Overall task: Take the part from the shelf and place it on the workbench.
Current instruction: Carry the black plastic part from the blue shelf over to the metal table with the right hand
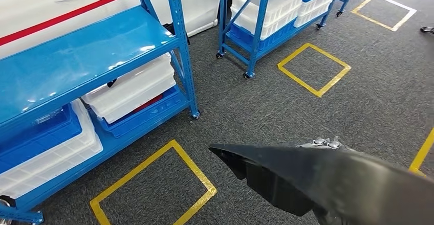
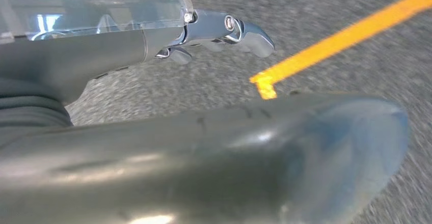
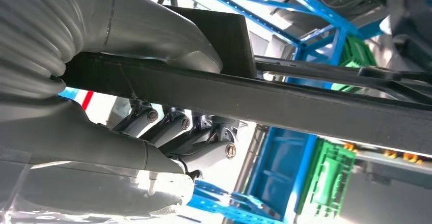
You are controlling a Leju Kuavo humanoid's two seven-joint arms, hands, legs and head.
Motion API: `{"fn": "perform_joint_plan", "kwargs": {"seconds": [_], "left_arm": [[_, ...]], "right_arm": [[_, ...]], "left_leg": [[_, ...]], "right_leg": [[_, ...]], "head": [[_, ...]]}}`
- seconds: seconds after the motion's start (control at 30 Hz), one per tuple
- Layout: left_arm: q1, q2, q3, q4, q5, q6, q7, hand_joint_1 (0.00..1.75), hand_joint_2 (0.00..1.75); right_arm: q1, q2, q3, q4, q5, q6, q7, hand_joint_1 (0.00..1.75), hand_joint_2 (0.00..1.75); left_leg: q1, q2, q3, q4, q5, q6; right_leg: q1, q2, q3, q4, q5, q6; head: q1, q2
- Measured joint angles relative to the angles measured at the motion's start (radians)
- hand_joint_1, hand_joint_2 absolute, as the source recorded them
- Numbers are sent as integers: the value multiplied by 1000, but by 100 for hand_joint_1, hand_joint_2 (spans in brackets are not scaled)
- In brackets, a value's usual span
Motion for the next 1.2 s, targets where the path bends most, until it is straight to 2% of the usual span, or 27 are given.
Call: {"fn": "perform_joint_plan", "kwargs": {"seconds": [0.03, 0.07, 0.13, 0.17, 0.2, 0.27, 0.33, 0.37, 0.4, 0.43, 0.5, 0.53, 0.57, 0.63, 0.67, 0.7, 0.77, 0.8, 0.83, 0.87, 0.9, 0.93, 0.97, 1.03, 1.1, 1.17, 1.2], "left_arm": [[0, 0, 0, 0, 2, -1, -4, 0, 0], [0, 0, 0, 1, 6, -2, -6, 0, 0], [-2, 0, 0, 2, 14, -1, -8, 0, 0], [-4, -1, 0, 2, 18, 0, -6, 0, 0], [-5, -1, 1, 2, 23, 4, -2, 0, 0], [-3, -5, 3, 3, 29, 15, 9, 0, 0], [4, -11, 5, 3, 30, 25, 15, 0, 0], [6, -15, 6, 3, 30, 28, 16, 0, 0], [6, -19, 6, 3, 30, 30, 16, 0, 0], [6, -22, 7, 3, 30, 31, 16, 0, 0], [5, -29, 7, 3, 30, 32, 16, 0, 0], [5, -32, 8, 3, 30, 32, 16, 0, 0], [6, -33, 8, 3, 30, 32, 16, 0, 0], [5, -35, 8, 4, 27, 31, 16, 0, 0], [4, -36, 8, 4, 22, 30, 16, 0, 0], [4, -38, 8, 4, 15, 29, 16, 0, 0], [4, -41, 7, 4, 2, 28, 16, 0, 0], [6, -45, 7, 5, -2, 28, 14, 0, 0], [8, -48, 6, 5, -3, 28, 12, 0, 0], [11, -52, 6, 6, -3, 27, 9, 0, 0], [13, -56, 6, 7, -3, 26, 6, 0, 0], [14, -61, 6, 7, -3, 25, 4, 0, 0], [14, -65, 6, 8, -3, 23, 3, 0, 0], [12, -73, 5, 8, -2, 23, 4, 0, 0], [11, -82, 6, 8, 0, 31, 13, 0, 0], [9, -91, 6, 9, 7, 40, 18, 0, 0], [7, -93, 6, 9, 12, 43, 17, 0, 0]], "right_arm": [[-12, -4, 11, 3, -8, -4, 1, 166, 175], [-24, -7, 21, 7, -20, -6, 1, 166, 175], [-46, -15, 38, 20, -47, -4, 2, 166, 175], [-58, -19, 45, 30, -61, 0, 2, 166, 175], [-71, -22, 53, 41, -73, 7, 2, 166, 175], [-94, -24, 72, 69, -88, 26, 2, 166, 175], [-104, -24, 93, 101, -93, 42, 2, 166, 175], [-105, -24, 102, 115, -93, 46, 2, 166, 175], [-107, -24, 110, 126, -93, 48, 2, 166, 175], [-109, -24, 115, 134, -93, 49, 2, 166, 175], [-117, -24, 123, 146, -93, 49, 2, 166, 175], [-121, -25, 127, 150, -92, 49, 2, 166, 175], [-124, -25, 129, 153, -93, 49, 2, 166, 175], [-128, -25, 133, 161, -99, 60, 13, 166, 175], [-132, -26, 137, 168, -105, 73, 27, 166, 175], [-137, -26, 144, 181, -111, 89, 43, 166, 175], [-148, -24, 163, 220, -113, 116, 65, 166, 175], [-152, -22, 174, 246, -109, 123, 67, 166, 175], [-155, -20, 184, 273, -102, 130, 66, 166, 175], [-162, -19, 196, 304, -97, 137, 64, 166, 175], [-172, -17, 207, 335, -94, 144, 61, 166, 175], [-186, -15, 218, 363, -95, 150, 60, 166, 175], [-202, -13, 227, 388, -100, 154, 59, 166, 175], [-239, -7, 238, 422, -119, 157, 65, 166, 175], [-279, -1, 242, 445, -155, 164, 88, 166, 175], [-317, 1, 244, 460, -194, 173, 114, 166, 175], [-335, 1, 244, 465, -211, 176, 123, 166, 175]], "left_leg": [[2, -17, 16, -39, 11, 3], [1, -28, 21, -54, 10, 9], [-1, -13, 21, -59, 14, 23], [0, -3, 22, -64, 18, 31], [1, 9, 23, -68, 23, 39], [-1, 33, 22, -74, 27, 49], [-5, 58, 21, -73, 27, 51], [-6, 70, 20, -73, 26, 52], [-7, 80, 21, -73, 26, 51], [-8, 90, 23, -73, 24, 50], [-11, 106, 27, -73, 20, 45], [-13, 113, 29, -73, 18, 41], [-15, 121, 31, -73, 16, 36], [-16, 138, 36, -76, 13, 25], [-15, 138, 39, -74, 8, 20], [-14, 124, 35, -59, -4, 15], [-10, 77, -4, 30, -57, 8], [-10, 58, -39, 99, -89, 5], [-9, 50, -73, 164, -112, 3], [-9, 46, -95, 201, -116, 1], [-9, 45, -101, 202, -101, -1], [-8, 43, -87, 164, -68, -1], [-5, 34, -60, 99, -27, -1], [-2, 1, -10, -18, 21, 2], [-3, -13, 4, -56, 26, 12], [-5, 4, 4, -61, 33, 28], [-5, 13, 5, -65, 37, 36]], "right_leg": [[0, 11, -5, 4, 0, 6], [0, 21, -10, 6, 2, 13], [-2, 40, -19, 3, 9, 28], [-2, 32, -23, 8, 7, 33], [-1, 12, -34, 28, -6, 38], [0, -46, -81, 126, -61, 45], [-3, -70, -140, 250, -112, 50], [-4, -73, -153, 278, -116, 51], [-4, -76, -147, 268, -100, 50], [-4, -82, -119, 217, -70, 47], [5, -119, -42, 73, -16, 33], [10, -135, -17, 24, -4, 25], [15, -145, -6, 0, -3, 19], [18, -128, -7, -6, -3, 10], [15, -118, -5, -11, 0, 5], [12, -108, -2, -17, 4, -2], [6, -89, 2, -26, 10, -11], [6, -79, 1, -26, 11, -14], [6, -68, 0, -25, 11, -15], [6, -55, -1, -24, 11, -16], [6, -42, -1, -22, 11, -16], [5, -30, -1, -20, 11, -15], [5, -18, -1, -15, 10, -13], [6, 2, -8, -3, 6, -4], [5, 20, -18, 4, 7, 9], [1, 28, -24, 4, 11, 22], [1, 13, -30, 14, 4, 27]], "head": [[0, 0], [0, 0], [0, 0], [1, 0], [3, 0], [7, 0], [7, 0], [7, 0], [7, 0], [8, 0], [7, 0], [7, 0], [7, 0], [7, 0], [7, 0], [6, 0], [5, 0], [4, 0], [4, 0], [3, 0], [3, 0], [3, 0], [3, 0], [4, 0], [4, 0], [3, 0], [4, 0]]}}
